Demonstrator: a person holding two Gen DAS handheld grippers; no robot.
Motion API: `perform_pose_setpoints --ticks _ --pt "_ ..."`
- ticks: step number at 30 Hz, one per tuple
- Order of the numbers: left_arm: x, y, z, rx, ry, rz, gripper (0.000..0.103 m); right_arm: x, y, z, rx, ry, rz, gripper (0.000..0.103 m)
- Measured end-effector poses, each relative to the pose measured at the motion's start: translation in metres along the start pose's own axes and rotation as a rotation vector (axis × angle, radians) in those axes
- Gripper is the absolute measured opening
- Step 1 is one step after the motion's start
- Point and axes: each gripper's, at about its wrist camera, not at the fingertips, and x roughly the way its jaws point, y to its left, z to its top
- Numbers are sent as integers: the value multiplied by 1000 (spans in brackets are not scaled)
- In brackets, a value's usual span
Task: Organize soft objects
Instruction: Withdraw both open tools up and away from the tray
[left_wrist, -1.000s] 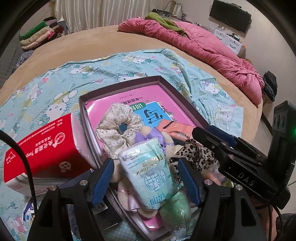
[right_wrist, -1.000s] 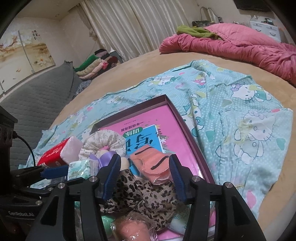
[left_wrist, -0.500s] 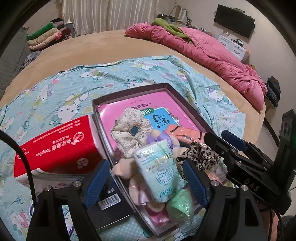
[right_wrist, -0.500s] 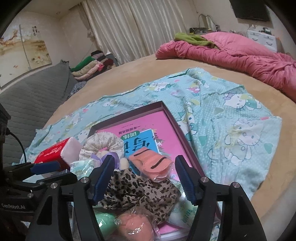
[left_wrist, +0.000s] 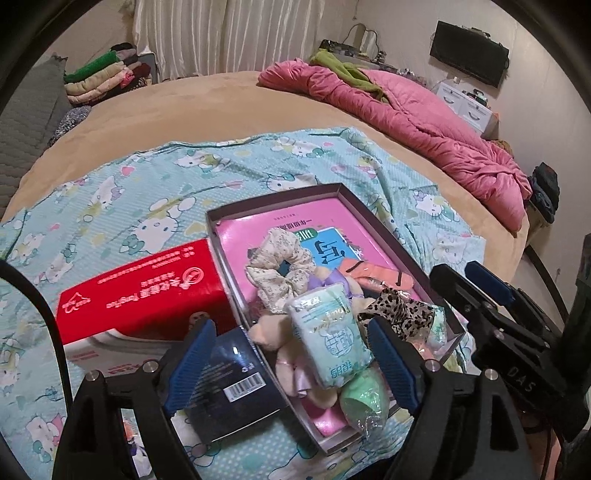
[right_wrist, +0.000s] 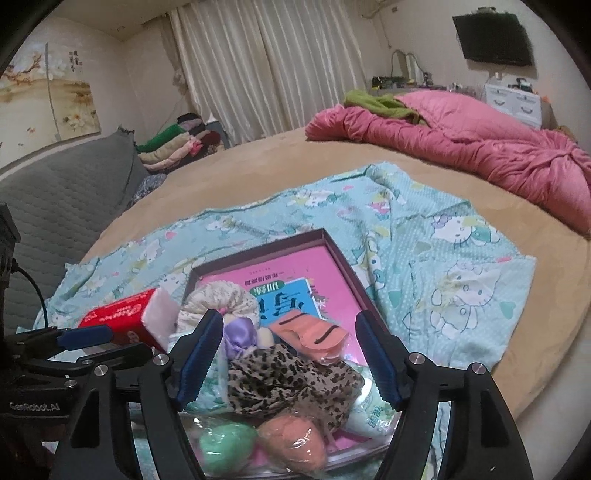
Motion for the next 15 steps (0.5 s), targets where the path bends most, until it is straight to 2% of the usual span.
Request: perform_pose_setpoints --ticks 15 --pt "-33 15 -3 -18 -49 5 88 -38 23 2 -18 -48 -60 78"
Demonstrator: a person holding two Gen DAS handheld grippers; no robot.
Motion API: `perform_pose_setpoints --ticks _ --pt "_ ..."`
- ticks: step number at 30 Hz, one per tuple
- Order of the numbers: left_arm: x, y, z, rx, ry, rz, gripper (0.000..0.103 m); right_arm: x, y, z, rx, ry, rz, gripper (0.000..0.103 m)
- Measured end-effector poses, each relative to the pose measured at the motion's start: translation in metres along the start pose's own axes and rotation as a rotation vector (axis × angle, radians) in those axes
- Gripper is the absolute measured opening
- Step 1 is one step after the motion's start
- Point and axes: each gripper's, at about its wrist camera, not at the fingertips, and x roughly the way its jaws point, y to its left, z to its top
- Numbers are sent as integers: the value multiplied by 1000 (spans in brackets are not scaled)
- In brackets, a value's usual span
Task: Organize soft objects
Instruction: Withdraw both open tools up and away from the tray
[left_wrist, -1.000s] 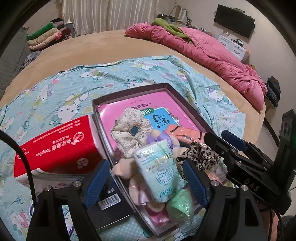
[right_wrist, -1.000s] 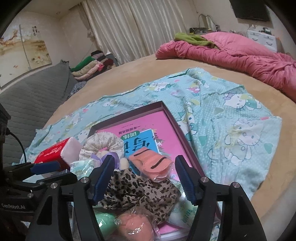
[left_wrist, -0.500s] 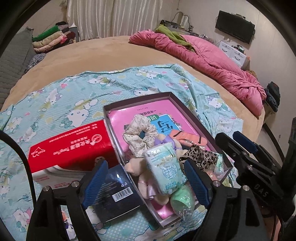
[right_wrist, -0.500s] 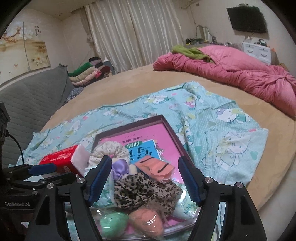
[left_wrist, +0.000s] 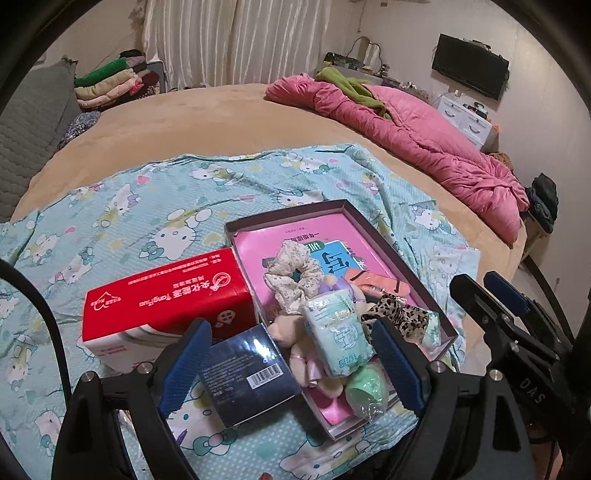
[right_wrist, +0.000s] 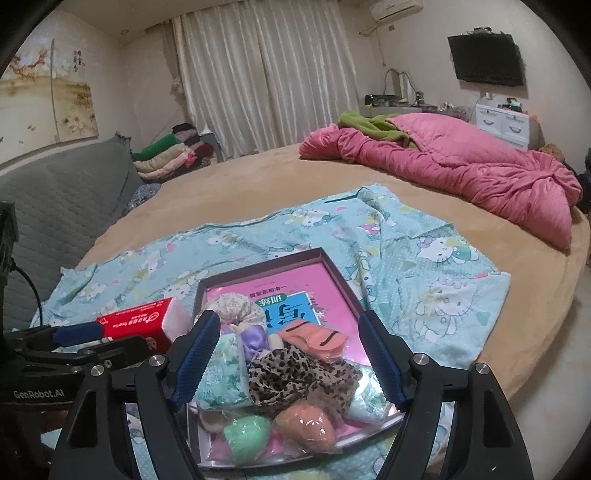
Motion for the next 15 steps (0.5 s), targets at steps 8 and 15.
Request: perform_pose_setpoints --ticks 8,15 --pt "-4 9 -6 -19 4 8 88 -4 5 -2 1 18 -12 79" --pt "-10 10 -14 -6 4 32 88 -15 17 -3 18 32 12 79"
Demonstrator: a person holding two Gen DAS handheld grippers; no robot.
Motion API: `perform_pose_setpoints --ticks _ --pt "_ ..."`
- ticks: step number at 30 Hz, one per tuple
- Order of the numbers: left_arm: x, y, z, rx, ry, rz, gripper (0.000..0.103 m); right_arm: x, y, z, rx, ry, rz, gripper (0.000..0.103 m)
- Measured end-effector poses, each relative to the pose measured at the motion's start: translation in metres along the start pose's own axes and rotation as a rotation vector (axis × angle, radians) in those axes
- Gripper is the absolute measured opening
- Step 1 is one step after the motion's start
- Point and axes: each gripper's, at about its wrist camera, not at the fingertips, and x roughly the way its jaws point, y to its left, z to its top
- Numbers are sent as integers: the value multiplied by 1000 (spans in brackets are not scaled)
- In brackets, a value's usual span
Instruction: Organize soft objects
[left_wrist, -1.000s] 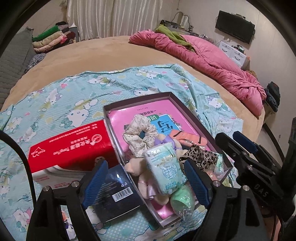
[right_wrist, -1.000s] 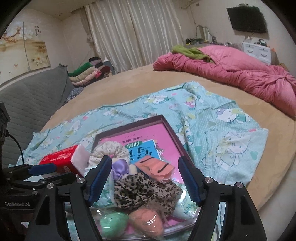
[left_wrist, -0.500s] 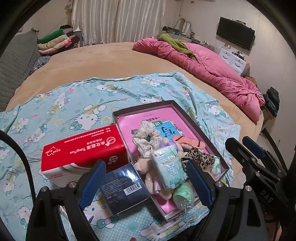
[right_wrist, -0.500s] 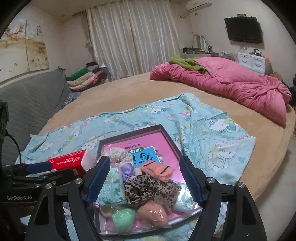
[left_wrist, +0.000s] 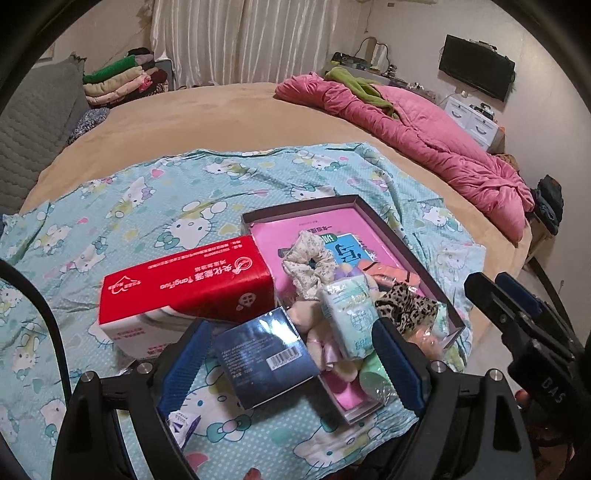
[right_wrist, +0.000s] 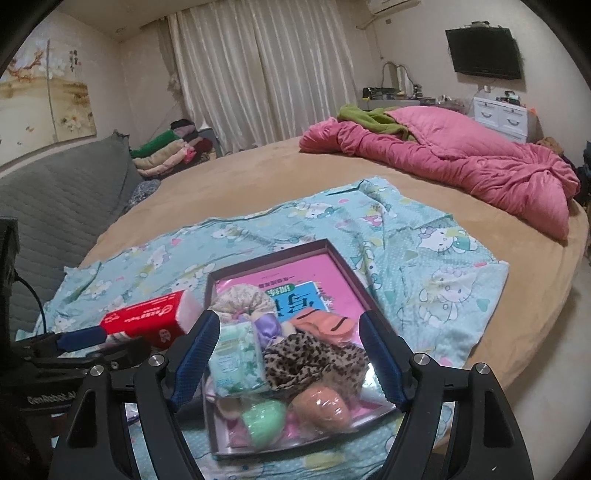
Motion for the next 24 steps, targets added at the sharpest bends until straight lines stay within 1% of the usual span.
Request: perform_pose_setpoints --ticks 5,7,15,21,24 --pt "-7 3 -11 7 11 25 88 -7 13 -9 13 36 1 79" --pt "-9 3 -16 13 20 30 88 -12 19 -13 -11 29 -18 79" --pt "-15 11 -33 -13 37 68 88 -20 28 -26 -53 46 -31 80" --pt "-23 14 -47 -41 28 78 88 -26 30 -39 -61 67 -55 80" --pt "-25 11 -54 -28 37 79 88 -29 28 -45 -56 67 -58 80"
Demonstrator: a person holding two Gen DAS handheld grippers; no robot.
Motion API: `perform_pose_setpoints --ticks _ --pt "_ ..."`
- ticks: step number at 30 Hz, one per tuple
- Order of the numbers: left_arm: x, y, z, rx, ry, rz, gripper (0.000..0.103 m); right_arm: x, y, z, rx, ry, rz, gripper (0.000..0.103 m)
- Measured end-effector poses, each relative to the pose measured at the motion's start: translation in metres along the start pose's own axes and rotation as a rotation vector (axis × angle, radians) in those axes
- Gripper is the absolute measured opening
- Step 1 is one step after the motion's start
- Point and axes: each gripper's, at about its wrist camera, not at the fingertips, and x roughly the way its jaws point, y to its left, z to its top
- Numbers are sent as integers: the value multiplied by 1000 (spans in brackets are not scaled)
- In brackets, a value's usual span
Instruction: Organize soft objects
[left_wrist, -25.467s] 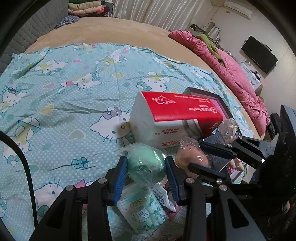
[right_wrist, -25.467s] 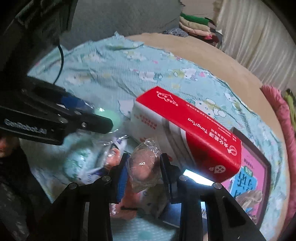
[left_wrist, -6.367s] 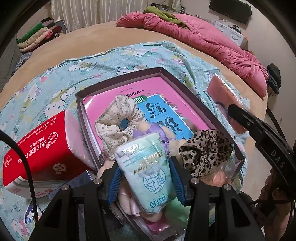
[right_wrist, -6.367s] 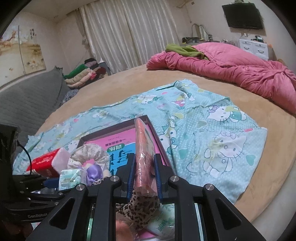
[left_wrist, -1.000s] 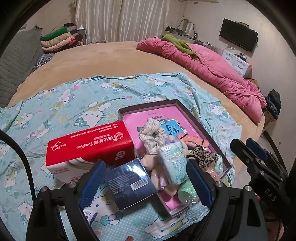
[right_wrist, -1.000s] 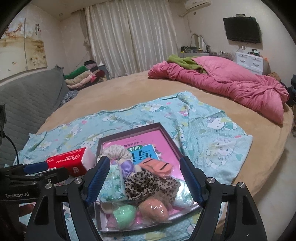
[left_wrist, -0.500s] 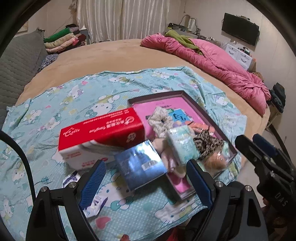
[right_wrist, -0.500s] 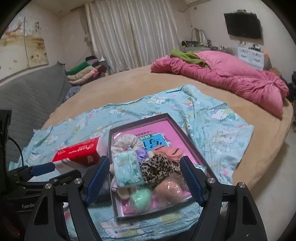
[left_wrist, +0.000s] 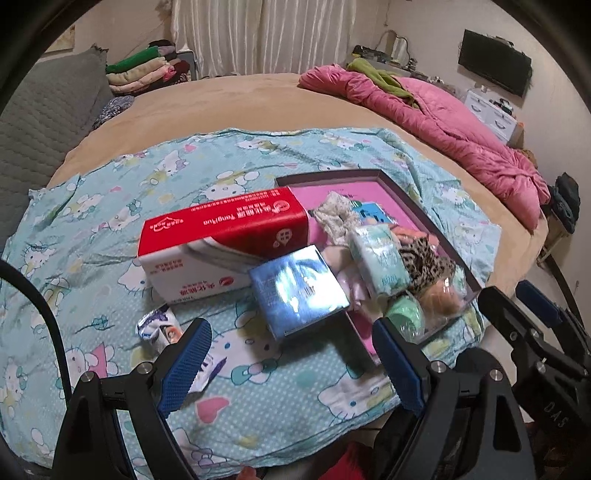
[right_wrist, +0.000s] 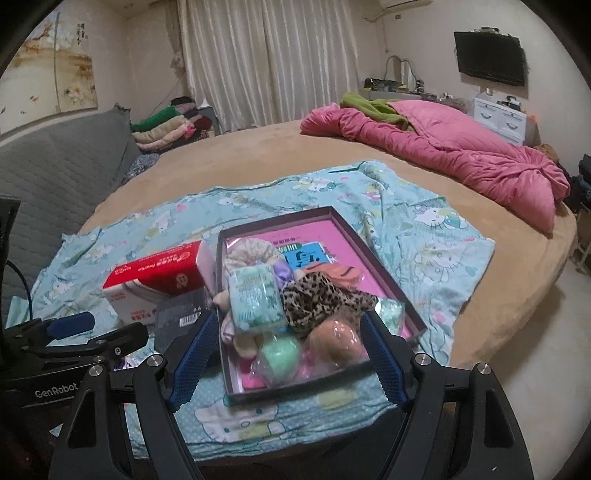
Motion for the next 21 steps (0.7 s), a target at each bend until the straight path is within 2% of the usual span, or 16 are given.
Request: perform_pose_setpoints --ticks 21 --pt "5 -9 -16 0 32 3 88 5 -8 -15 32 54 10 81"
